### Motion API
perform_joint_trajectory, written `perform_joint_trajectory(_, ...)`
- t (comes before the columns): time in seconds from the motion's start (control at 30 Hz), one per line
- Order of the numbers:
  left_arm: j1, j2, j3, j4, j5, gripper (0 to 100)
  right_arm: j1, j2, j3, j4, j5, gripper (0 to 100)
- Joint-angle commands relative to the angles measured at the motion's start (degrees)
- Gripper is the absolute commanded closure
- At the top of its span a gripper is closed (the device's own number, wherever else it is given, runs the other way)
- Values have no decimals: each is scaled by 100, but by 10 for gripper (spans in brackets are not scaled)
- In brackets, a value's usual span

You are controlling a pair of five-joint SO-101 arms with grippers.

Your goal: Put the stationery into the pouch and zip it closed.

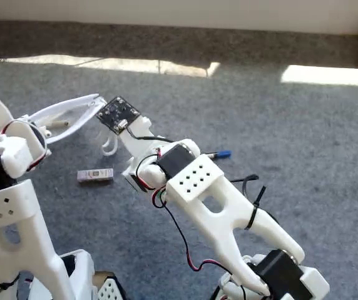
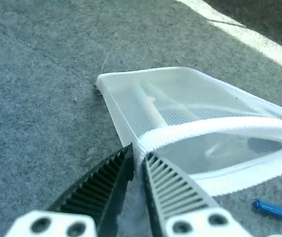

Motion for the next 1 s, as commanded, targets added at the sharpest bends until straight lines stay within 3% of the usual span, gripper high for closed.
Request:
perform_joint_trajectory(0.0,444,-22,-66,-88,-70,993,4,-637,-163,66,-97,993)
perform_joint_trajectory(0.33,1244,-22,-901,563,-97,993,13,-2404,1481,-1420,-97,993)
perform_joint_trajectory(0.6,1675,-22,-1147,615,-97,993,13,-3996,2624,-2440,-97,993)
perform_joint_trajectory(0.97,1701,13,-1112,589,-97,993,13,-5675,3591,-3644,-97,993)
